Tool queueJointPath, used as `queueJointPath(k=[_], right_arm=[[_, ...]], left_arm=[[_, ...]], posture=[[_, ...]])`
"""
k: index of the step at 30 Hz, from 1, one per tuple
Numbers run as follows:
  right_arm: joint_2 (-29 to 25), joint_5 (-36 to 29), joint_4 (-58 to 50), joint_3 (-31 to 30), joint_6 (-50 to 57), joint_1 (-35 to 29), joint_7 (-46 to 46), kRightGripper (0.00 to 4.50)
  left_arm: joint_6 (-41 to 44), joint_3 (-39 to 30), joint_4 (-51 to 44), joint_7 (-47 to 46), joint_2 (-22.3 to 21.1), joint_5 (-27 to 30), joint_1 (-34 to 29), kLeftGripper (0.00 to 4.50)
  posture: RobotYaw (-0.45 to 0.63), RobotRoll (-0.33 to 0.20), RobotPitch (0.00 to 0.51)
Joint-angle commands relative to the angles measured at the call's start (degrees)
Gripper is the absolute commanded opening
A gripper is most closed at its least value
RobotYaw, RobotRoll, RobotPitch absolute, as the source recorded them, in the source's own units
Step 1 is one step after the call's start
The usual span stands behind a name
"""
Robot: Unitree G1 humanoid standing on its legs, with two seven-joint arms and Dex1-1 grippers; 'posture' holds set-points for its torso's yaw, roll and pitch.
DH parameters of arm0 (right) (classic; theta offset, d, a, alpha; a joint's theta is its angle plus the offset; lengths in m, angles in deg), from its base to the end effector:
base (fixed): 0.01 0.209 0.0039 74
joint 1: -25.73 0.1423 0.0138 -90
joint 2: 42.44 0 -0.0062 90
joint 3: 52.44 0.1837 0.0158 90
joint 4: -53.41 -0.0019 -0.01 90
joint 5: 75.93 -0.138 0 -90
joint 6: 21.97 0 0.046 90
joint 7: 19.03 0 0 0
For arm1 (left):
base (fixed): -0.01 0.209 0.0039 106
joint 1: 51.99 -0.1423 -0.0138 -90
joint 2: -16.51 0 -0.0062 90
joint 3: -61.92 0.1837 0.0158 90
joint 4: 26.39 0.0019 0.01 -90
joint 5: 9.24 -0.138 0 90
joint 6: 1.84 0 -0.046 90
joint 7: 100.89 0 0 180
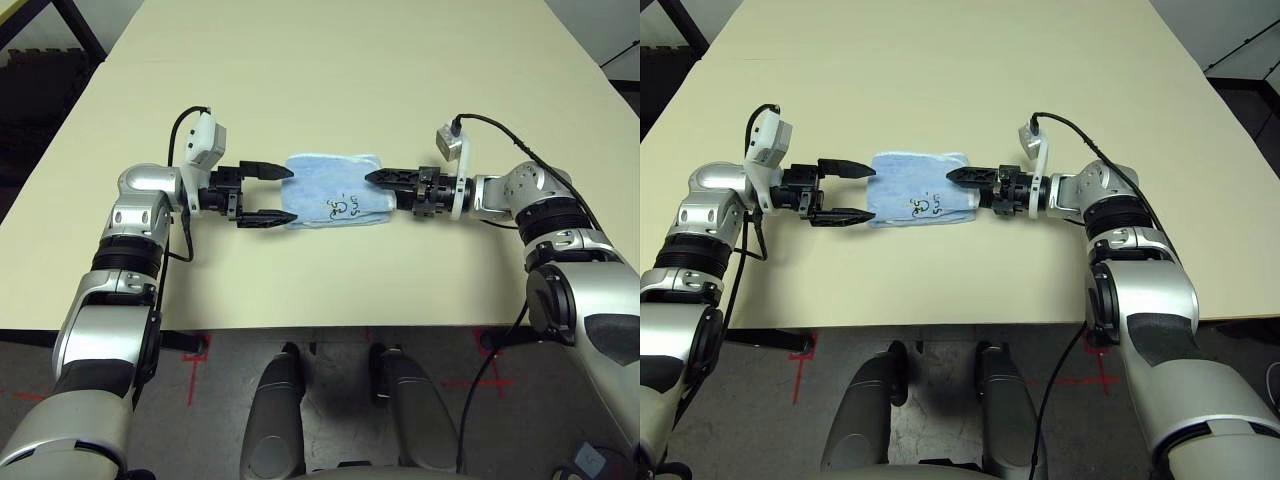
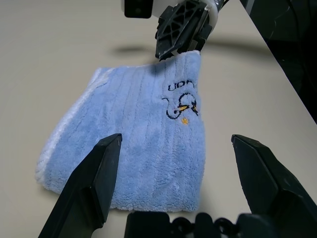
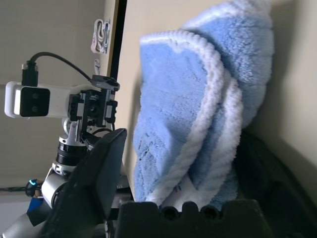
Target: Fold the towel and set it aside.
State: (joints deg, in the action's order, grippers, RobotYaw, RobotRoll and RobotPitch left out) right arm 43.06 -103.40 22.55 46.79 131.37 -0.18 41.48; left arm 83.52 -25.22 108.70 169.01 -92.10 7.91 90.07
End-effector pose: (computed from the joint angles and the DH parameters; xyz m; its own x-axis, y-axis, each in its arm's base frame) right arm 0.3506 -0.1895 0.1567 0.3526 0.9276 -0.1230 -0.4651 0.2879 0.8371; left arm 0.3390 0.2591 0.1976 0.1876 -0.9588 -0.2133 0.9565 0.1290 0.2617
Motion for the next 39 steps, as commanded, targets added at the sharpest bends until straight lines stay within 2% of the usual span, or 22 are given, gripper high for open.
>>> queueJointPath(k=[1,10,15,20,26,33,39], right_arm=[[-0.41,0.66,1.08,0.67,-0.39,-0.38,-0.89,3.25],[-0.48,-0.49,0.31,3.03,-0.8,-0.93,-1.49,0.02],[-0.51,-2.17,-0.45,6.6,-2.55,-0.65,-3.19,0.0],[-0.8,-6.08,-0.33,15.11,-8.23,1.49,-9.48,0.0],[-0.86,-8.18,1.81,22.9,-22.84,2.06,-18.72,0.0],[-2.46,-8.37,5.91,30.18,-51.33,2.12,-29.1,0.0],[-4.18,-8.39,8.2,31.21,-57.99,0.42,-30.01,0.0]], left_arm=[[-0.4,-0.22,-1.31,0.68,-0.07,-0.7,-0.9,4.5],[-0.52,0.01,-1.21,1.23,0.17,-0.99,-0.97,4.5],[-0.37,-0.23,-1.31,1.4,0.25,-0.77,-1.03,4.5],[0.3,-0.39,-2.06,1.68,0.23,-0.37,-1.31,4.5],[0.41,-0.23,-2.26,1.6,0.72,-0.52,-1.21,4.5],[0.78,-0.15,-2.49,1.92,0.9,-0.58,-1.3,4.5],[1.08,-0.15,-2.75,2.17,0.72,-0.65,-1.53,4.5]], posture=[[0.01,0.0,0.22],[0.01,0.0,0.218],[0.01,0.0,0.219],[0.0,0.0,0.216],[-0.02,0.0,0.213],[-0.03,0.0,0.212],[-0.03,0.0,0.211]])
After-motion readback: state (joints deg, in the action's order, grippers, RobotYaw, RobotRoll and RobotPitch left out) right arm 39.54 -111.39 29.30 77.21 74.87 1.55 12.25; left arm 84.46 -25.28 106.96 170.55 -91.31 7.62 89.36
